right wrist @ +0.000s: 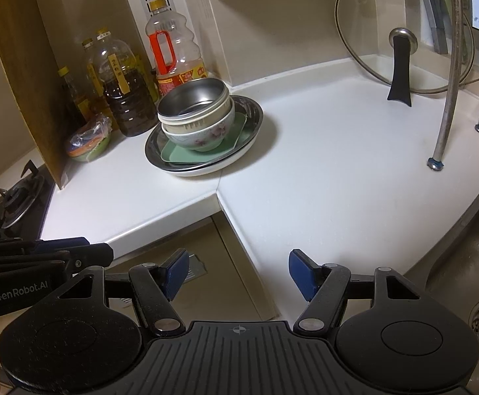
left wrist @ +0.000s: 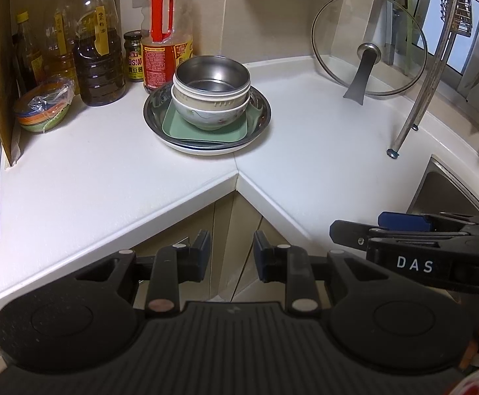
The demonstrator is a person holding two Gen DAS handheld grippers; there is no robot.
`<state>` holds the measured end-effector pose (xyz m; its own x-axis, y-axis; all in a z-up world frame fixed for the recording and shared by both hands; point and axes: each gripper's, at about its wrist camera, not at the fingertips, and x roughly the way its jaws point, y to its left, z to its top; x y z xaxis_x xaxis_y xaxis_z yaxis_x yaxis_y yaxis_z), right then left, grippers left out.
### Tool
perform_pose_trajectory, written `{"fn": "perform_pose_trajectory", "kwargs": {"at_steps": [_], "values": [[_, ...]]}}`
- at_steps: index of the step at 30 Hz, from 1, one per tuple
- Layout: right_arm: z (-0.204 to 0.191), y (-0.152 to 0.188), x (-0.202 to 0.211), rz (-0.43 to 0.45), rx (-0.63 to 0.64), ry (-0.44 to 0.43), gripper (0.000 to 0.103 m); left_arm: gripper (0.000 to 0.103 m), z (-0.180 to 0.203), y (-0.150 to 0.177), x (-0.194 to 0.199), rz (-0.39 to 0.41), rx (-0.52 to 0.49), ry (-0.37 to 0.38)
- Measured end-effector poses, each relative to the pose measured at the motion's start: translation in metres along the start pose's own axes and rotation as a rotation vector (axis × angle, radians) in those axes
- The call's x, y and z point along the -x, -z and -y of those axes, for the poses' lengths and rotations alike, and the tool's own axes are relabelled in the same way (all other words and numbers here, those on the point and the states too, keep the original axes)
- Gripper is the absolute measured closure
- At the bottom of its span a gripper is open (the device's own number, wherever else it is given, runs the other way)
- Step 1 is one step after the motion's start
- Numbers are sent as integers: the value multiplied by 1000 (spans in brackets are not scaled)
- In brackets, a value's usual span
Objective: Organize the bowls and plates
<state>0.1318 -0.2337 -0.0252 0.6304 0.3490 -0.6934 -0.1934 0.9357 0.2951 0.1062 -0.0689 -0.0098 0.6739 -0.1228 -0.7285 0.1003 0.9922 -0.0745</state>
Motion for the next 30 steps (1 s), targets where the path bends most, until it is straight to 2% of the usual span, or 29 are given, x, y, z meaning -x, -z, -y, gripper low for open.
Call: {"fn": "perform_pose_trajectory", "kwargs": {"at_steps": [30], "values": [[2, -3, 1, 5, -2, 0, 36, 79, 1, -3, 1, 4, -1, -2]]}}
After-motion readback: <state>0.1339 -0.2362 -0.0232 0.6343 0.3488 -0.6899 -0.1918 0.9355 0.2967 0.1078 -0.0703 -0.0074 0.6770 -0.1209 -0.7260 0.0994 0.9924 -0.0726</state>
